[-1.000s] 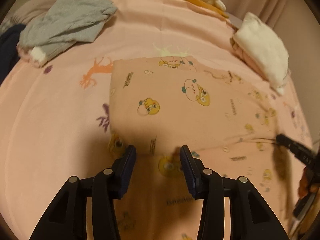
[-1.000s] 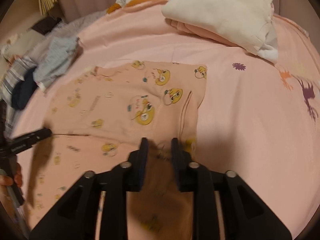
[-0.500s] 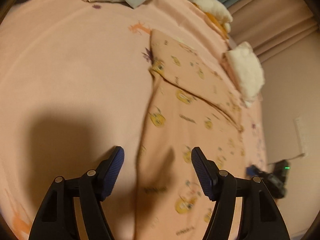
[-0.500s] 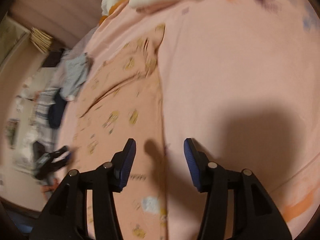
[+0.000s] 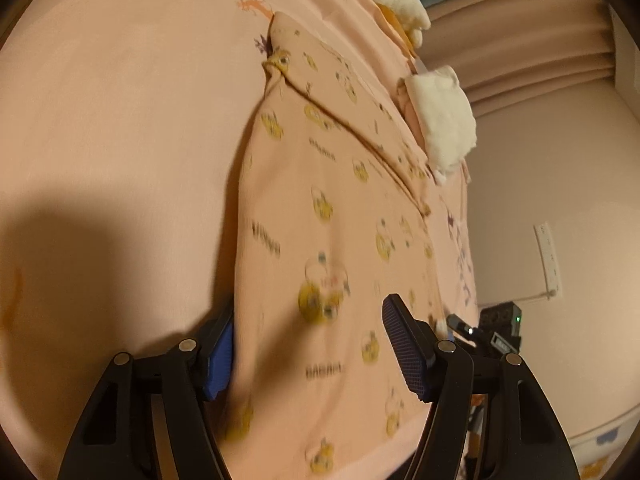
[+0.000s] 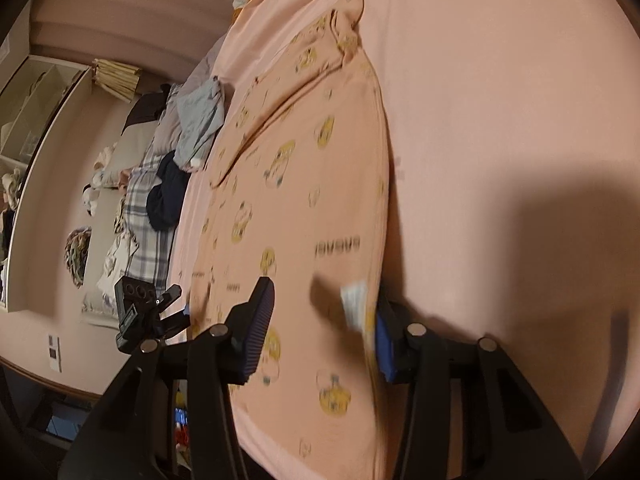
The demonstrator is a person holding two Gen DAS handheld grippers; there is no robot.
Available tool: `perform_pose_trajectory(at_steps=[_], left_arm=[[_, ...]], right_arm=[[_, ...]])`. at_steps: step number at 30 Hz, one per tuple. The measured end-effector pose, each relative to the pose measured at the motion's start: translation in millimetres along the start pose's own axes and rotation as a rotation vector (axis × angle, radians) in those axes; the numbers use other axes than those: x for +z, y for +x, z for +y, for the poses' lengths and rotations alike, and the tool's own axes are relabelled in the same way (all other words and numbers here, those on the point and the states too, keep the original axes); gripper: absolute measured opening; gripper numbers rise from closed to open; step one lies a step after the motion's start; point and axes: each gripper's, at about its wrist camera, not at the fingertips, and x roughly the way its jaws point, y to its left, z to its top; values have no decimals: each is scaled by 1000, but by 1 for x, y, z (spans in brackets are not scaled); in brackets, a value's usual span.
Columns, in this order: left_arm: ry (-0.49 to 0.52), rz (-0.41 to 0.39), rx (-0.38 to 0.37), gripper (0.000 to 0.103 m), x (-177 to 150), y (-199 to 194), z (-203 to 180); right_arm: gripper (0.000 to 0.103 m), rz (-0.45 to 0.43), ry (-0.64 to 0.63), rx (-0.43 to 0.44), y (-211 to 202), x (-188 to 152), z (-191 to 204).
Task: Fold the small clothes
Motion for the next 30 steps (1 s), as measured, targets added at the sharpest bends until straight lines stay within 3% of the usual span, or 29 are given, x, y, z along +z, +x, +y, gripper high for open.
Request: perform_pose_trajectory(at_steps=[6,11,14,16,19,22,30], left_arm=[[-1,21,-17,68,-26,-6,-1],[9,21,13,64,-38,-6,-5],[8,15,68,48,-40,-4,-5],[-7,23,105,24,-38,-1,-2],[-46,28,147,1,-33,2,8],[-78,10,127,1,-34,-4,10],[5,-50,23,0,-38,-34,-17]], right_arm=[[42,25,5,7,-2,-19,3],[39,23,2,5,-4,-29,1],[27,8,-6,-27,-2,-31,1],[12,5,-5,-56,2,-29,-2],[5,-3,3,-80,3,-27,-4],[6,-24,-35,-99,-1,-28,5],[4,-121,-108,-1,-29,-30,32]])
